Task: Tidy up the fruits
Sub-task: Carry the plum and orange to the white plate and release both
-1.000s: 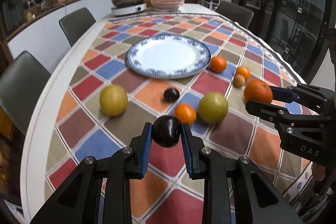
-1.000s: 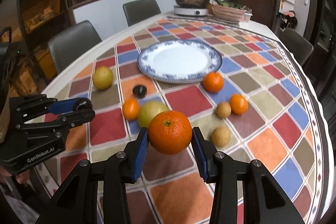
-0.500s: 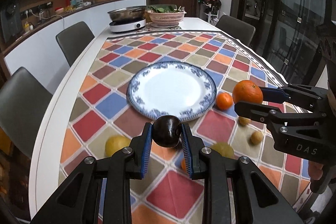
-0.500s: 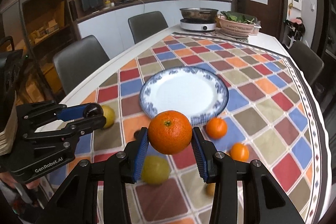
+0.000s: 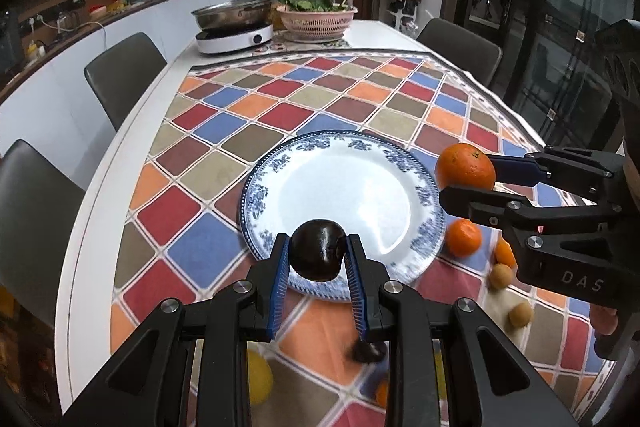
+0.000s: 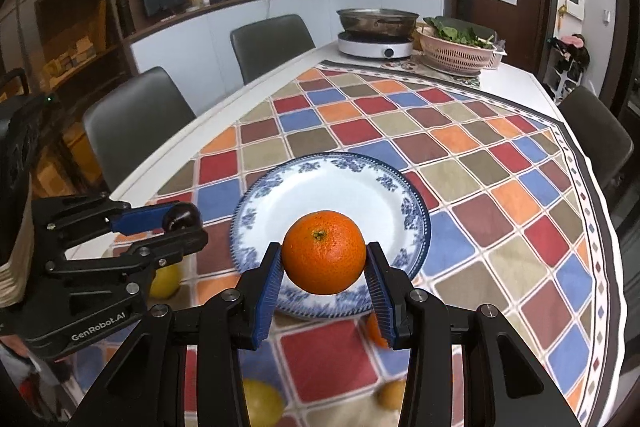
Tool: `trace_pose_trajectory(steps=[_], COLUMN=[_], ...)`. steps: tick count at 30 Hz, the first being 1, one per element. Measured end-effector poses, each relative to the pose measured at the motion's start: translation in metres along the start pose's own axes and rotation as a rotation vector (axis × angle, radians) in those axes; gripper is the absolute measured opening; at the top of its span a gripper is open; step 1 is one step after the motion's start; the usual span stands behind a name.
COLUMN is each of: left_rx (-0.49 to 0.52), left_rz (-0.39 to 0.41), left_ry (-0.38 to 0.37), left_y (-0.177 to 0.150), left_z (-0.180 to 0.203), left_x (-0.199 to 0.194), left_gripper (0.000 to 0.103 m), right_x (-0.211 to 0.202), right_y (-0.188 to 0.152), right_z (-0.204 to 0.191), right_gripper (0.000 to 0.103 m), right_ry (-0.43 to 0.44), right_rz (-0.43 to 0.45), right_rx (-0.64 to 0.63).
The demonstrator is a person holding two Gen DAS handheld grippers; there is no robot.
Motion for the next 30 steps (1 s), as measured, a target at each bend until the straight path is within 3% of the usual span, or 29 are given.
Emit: trace_pose_trajectory(steps=[15,22,30], left_rx=[-0.003,-0.026,-0.036], left_rz=[-0.171,-0.237,-0.297], left_ry=[-0.039,-0.049,-0.038], left_y=[0.036,0.048,0.051], left_z=[-0.019,-0.022,-0.026], left_x=[0.083,0.119,0.142], left_gripper=[0.028,0.028,0.028], right_x=[0.087,0.123,0.141], right_y=[0.038,0.039,0.038], right_z=[0.028,0.047,0.056], right_gripper=[0.042,0.042,0.042], right_ry=[-0.01,-0.015,-0.026], right_rz=[-0.19,-0.279,-0.318], right_rx=[0.0,0.053,0.06])
Point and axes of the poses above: each gripper's, at about its wrist camera, not at the fingertips, and x roughly the way its jaws point, z to its right, y to its top, the point moved 7 cm from there along x, roughly the way its jaws point, and after that the axes turned 6 degrees about -z, right-handed, at the moved point
